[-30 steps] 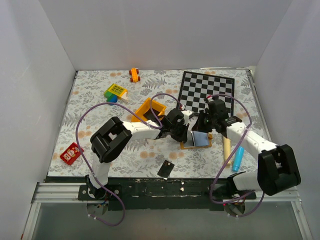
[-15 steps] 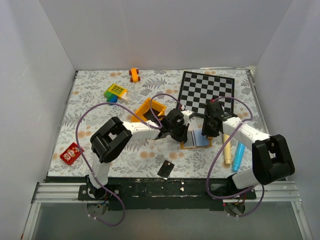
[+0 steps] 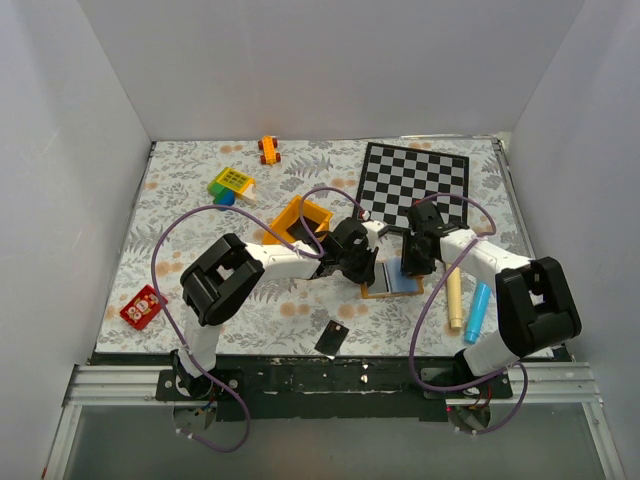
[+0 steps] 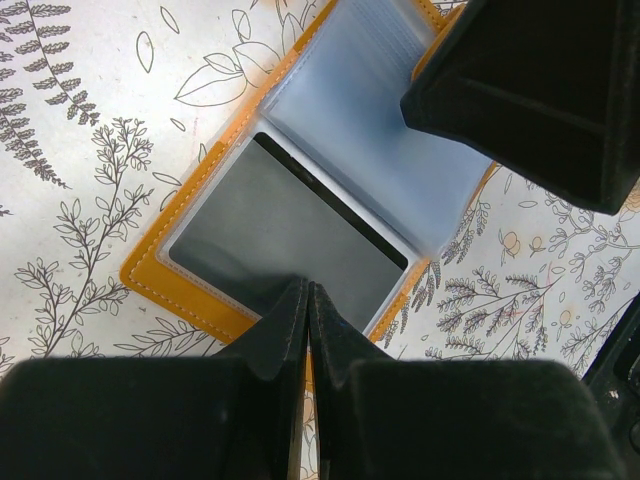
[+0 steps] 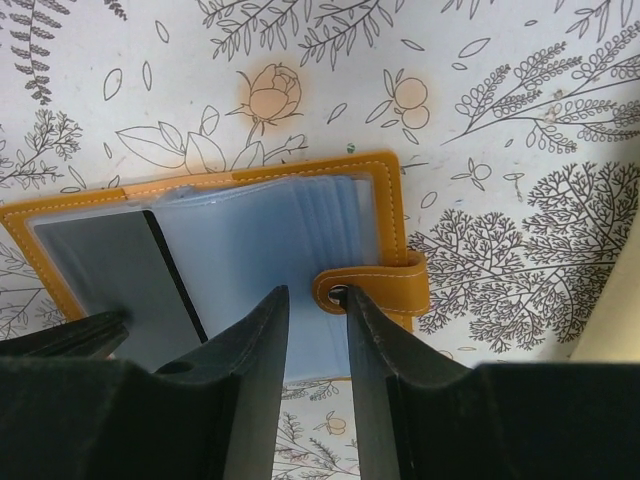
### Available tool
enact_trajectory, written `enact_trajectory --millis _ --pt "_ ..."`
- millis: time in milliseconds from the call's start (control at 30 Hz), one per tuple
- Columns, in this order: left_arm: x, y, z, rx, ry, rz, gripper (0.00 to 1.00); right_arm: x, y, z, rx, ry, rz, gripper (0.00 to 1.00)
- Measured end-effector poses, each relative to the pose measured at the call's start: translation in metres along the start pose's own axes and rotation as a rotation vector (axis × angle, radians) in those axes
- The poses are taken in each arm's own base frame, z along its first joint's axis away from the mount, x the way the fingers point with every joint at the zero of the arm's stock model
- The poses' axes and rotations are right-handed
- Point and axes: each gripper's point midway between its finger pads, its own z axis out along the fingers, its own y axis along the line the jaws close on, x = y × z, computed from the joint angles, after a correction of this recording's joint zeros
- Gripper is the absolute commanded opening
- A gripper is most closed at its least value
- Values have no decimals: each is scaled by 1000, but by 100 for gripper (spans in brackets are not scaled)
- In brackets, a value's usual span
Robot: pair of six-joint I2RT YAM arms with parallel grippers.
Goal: Put the credit cards into the card holder
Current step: Turn over the card slot in the card holder.
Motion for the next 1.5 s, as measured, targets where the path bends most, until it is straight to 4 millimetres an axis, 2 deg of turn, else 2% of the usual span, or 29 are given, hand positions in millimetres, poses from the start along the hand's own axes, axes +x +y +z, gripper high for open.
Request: enact_trajectory --millis 300,467,567,700,933,1133,1500 --pt "0 0 0 0 0 0 0 1 7 -2 -22 -1 -51 38" --pt "0 0 0 1 -1 0 0 -10 16 -17 -71 -62 -58 37" --pt "0 0 0 1 -1 0 0 -20 19 -26 -89 -113 -60 29" --pt "0 0 0 2 -1 0 0 -21 14 -25 -58 -120 -60 1" --pt "0 0 0 2 -1 0 0 -6 6 -1 4 -19 -58 1" --pt "0 0 0 2 -1 0 0 -1 9 5 -1 20 -66 1" --pt "0 -1 0 4 0 0 0 3 49 0 -219 55 -73 1"
